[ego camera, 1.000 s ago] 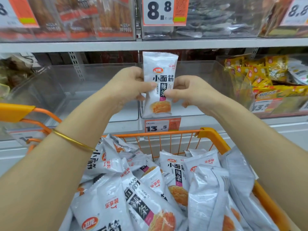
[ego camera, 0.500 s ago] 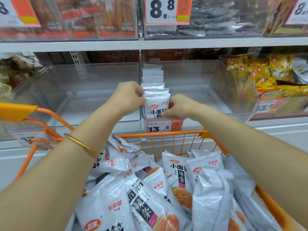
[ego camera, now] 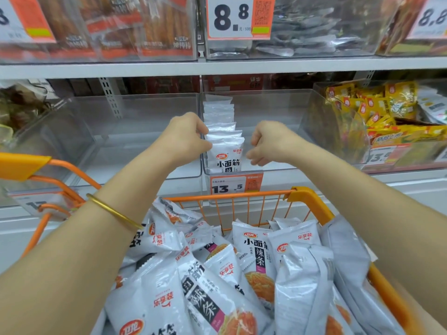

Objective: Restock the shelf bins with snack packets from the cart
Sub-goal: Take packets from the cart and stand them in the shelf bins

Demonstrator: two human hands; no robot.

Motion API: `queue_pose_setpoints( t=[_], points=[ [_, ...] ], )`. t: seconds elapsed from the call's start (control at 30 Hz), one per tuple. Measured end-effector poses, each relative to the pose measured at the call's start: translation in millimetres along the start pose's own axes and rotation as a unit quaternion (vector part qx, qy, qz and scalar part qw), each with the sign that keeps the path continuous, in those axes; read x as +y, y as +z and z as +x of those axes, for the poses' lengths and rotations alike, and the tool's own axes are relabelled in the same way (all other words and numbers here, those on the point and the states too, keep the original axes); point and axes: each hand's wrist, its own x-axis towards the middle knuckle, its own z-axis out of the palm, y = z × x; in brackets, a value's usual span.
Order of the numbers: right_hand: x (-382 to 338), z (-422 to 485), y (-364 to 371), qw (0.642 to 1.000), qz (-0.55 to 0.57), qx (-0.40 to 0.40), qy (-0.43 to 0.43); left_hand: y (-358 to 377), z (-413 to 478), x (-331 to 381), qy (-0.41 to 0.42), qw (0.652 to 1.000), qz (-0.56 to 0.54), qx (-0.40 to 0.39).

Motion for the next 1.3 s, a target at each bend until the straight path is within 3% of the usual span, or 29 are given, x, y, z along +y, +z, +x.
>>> queue_pose_setpoints(
  t=[0.1,0.2,0.3,0.43,0.57,0.67,0.77,0.87,0.93,1.07,1.2,1.3],
  points=[
    [-1.3,-29.0,-21.2,0.998,0.024,0.009,-0.056,-1.8,-2.6,10.1,0.022,1.000,-0.006,-0.005],
    [0.9,-59.0,-34.1,0.987,-0.048,-0.137,-0.074,-0.6,-6.5,20.0,0.045,0.998,-0.010,-0.037],
    [5.9,-74.1,-34.9,0.951,-0.124,-0.277,-0.057,3.0,-11.3,26.8,0.054,0.994,-0.024,-0.087],
    [14.8,-78.8,-26.8,0.922,-0.151,-0.355,-0.044,7.3,-18.4,32.4,0.062,0.990,-0.031,-0.119],
    [21.5,-76.9,-16.5,0.918,-0.205,-0.337,-0.039,8.4,-20.9,34.4,0.063,0.989,-0.022,-0.136],
    [22.2,-76.6,-14.5,0.948,-0.092,-0.298,-0.068,10.5,-20.8,34.5,0.064,0.986,-0.016,-0.154],
    [21.4,-73.1,-20.8,0.977,0.001,-0.186,-0.108,14.8,-21.1,34.1,0.050,0.977,-0.042,-0.202],
    [18.7,-68.8,-26.9,0.981,0.116,-0.089,-0.129,16.6,-24.8,36.1,0.003,0.943,-0.152,-0.296],
    [19.0,-64.6,-27.3,0.977,0.154,-0.039,-0.140,17.0,-25.4,36.2,0.003,0.934,-0.154,-0.323],
    [20.0,-56.3,-21.0,0.969,0.209,0.039,-0.122,18.2,-22.1,34.7,0.013,0.955,-0.129,-0.265],
    [23.2,-56.1,-19.6,0.961,0.251,-0.104,-0.048,15.8,-15.9,36.8,0.017,0.973,-0.169,-0.159],
    [27.6,-45.6,-19.7,0.954,0.285,-0.092,-0.018,19.2,-9.6,40.5,0.024,0.978,-0.202,-0.057]
  ],
)
